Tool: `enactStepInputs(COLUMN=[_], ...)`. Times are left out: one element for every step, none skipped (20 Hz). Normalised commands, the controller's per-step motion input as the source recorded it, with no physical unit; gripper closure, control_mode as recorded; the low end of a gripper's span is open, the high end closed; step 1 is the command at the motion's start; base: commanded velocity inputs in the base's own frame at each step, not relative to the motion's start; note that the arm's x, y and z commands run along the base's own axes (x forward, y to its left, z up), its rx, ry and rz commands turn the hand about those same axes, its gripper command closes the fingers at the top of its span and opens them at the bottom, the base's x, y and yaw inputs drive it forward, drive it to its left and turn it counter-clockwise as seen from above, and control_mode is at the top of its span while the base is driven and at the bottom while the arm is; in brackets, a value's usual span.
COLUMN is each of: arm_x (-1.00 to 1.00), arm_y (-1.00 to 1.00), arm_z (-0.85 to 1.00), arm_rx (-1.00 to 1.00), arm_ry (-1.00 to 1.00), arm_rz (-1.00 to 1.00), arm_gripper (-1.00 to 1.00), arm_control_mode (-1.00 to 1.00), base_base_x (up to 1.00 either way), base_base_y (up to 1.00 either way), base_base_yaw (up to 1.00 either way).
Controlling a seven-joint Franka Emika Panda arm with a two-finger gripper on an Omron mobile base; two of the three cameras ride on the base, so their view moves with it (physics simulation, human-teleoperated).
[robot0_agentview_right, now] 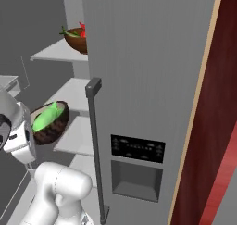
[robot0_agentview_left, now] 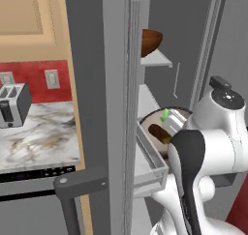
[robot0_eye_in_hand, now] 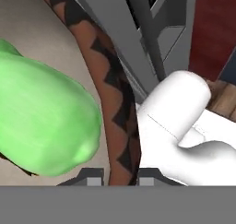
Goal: Place the bowl with the sweet potato and corn on the second highest shelf of the fridge. Place the bowl with the fishs on the top shelf of the fridge.
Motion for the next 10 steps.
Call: enactStepInputs(arm_x=[0.94,0.86,0.75,0.67,0.66,0.70,0.71,0.69,0.66,0.71], arm_y=[0.25,0.10,0.02,0.00,0.00,0.02,0.01,0.01,0.00,0.00], arm_z=[0.00,0.00,0.00,0.00,0.00,0.00,0.00,0.00,0.00,0.00], arm_rx=[0.06,0.09,0.11,0.14,0.16,0.16,0.19,0.19,0.20,0.17], arm_ry=[-0.13,-0.12,-0.12,-0.09,-0.09,-0.09,-0.08,-0.09,-0.08,-0.05], arm_rz=[0.00,0.00,0.00,0.00,0.00,0.00,0.00,0.00,0.00,0.00], arm_gripper=[1.00,1.00,1.00,1.00,1.00,1.00,1.00,1.00,1.00,1.00], arm_control_mode=[-1.00,-1.00,-1.00,-1.00,-1.00,-1.00,-1.00,-1.00,-1.00,-1.00], base_base_x=[0.00,0.00,0.00,0.00,0.00,0.00,0.00,0.00,0.00,0.00], base_base_y=[0.00,0.00,0.00,0.00,0.00,0.00,0.00,0.00,0.00,0.00], base_base_yaw=[0.00,0.00,0.00,0.00,0.00,0.00,0.00,0.00,0.00,0.00])
